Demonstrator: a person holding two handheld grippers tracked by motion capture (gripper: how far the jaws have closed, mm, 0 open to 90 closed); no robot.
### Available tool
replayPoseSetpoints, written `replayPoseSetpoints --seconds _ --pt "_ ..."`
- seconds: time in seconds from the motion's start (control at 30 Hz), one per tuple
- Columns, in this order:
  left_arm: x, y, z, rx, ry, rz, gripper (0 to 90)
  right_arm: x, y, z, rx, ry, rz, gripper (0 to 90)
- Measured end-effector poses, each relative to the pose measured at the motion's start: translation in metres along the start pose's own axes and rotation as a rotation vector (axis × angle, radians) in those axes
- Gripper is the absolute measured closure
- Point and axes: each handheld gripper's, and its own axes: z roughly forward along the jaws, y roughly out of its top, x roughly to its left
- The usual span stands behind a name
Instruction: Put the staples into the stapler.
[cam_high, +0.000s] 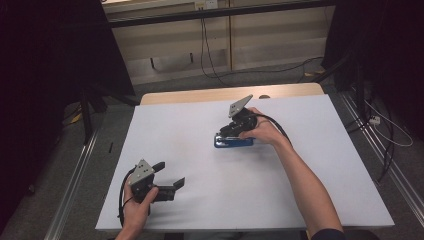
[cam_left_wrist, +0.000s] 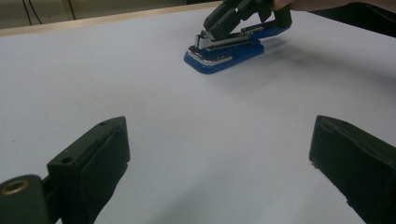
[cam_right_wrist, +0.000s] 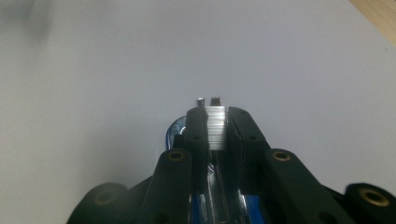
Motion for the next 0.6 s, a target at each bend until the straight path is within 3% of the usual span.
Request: replayPoseSetpoints --seconds 0.6 --pt "-0.0003 0.0000 0.0003 0.004 -0.005 0.005 5.2 -0.0002 0.0015 0.0003 0.015 0.012 -0.027 79.5"
